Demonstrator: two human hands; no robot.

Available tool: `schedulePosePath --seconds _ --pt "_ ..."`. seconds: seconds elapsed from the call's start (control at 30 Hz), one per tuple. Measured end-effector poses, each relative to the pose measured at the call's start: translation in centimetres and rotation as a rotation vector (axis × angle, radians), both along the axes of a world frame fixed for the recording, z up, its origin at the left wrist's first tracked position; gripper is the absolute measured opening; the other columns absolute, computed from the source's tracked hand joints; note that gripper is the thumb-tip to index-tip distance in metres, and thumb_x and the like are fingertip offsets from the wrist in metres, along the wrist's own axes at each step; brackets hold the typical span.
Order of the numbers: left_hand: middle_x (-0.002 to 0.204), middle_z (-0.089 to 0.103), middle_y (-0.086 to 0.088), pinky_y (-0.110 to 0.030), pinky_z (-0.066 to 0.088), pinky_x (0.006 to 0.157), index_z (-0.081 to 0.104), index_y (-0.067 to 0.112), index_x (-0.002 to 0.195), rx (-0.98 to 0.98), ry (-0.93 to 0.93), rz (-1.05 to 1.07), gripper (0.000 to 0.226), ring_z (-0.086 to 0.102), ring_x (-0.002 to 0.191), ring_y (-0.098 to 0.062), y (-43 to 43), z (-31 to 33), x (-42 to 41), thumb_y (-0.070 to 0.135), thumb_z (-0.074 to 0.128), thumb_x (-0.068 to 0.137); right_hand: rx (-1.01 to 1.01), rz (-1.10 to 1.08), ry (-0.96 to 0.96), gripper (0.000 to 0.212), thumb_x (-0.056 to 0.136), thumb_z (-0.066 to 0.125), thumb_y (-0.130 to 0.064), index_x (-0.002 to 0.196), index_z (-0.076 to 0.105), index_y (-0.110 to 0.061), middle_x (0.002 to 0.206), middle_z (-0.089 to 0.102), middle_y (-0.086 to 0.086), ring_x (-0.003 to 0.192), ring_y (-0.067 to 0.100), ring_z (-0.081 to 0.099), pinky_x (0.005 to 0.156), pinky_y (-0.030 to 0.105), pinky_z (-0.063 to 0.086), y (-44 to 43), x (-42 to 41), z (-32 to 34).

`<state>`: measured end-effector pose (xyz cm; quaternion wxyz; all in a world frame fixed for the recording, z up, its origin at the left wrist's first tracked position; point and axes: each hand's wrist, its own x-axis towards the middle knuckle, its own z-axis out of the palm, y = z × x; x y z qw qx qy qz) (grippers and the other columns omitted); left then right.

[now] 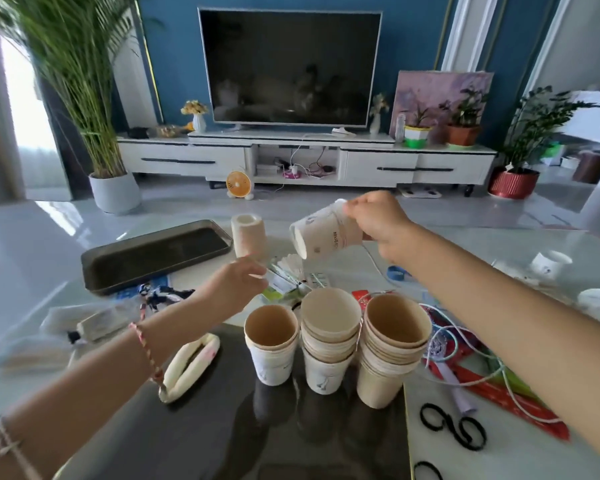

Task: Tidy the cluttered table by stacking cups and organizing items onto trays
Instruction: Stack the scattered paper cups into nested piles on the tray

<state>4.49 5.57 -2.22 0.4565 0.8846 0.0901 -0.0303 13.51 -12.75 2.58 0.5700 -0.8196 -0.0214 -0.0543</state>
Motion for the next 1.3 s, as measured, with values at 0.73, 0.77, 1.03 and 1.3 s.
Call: schedulePosePath --seconds 0.73,0.77,1.03,1.3 --pt "0.12 0.056 -0.017 -0.043 0.047 0.082 0.052 0.008 0.118 -0.434 0.255 0.145 0.066 0.054 0.107 -0.03 1.2 -2.0 -2.1 0.061 0.022 0.092 -0.748 0.637 -0.564 0.013 0.094 0.05 -0.018 0.091 0.055 -0.007 0.092 0.062 0.007 0.079 0.018 0.055 0.068 0.03 0.043 4.3 -9.1 -3.7" --pt "0.12 0.056 -0.017 -0.045 0.047 0.083 0.052 0.009 0.116 -0.433 0.266 0.129 0.066 0.054 0.108 -0.03 1.0 -2.3 -2.3 0.062 0.022 0.092 -0.8 0.666 -0.556 0.01 0.093 0.05 -0.019 0.091 0.053 -0.01 0.095 0.062 0.007 0.081 0.019 0.055 0.068 0.03 0.041 4.3 -9.3 -4.3" --pt "0.13 0.051 -0.01 -0.048 0.044 0.095 0.044 0.01 0.131 -0.298 0.284 0.1 0.048 0.05 0.117 -0.029 -0.3 -2.3 -2.8 0.042 0.039 0.096 -0.841 0.778 -0.436 0.01 0.088 0.059 -0.02 0.094 0.062 -0.012 0.098 0.063 0.004 0.089 0.016 0.057 0.085 0.036 0.047 4.0 -8.2 -4.0" --pt "0.083 0.055 -0.007 -0.028 0.038 0.07 0.055 0.014 0.081 0.132 -0.123 -0.01 0.039 0.051 0.078 -0.023 -4.0 1.2 -0.5 0.043 0.034 0.097 -0.59 0.395 -0.486 0.011 0.088 0.058 -0.013 0.082 0.066 -0.009 0.074 0.064 -0.002 0.066 0.008 0.057 0.066 0.013 0.042 -3.8 -5.4 -0.3"
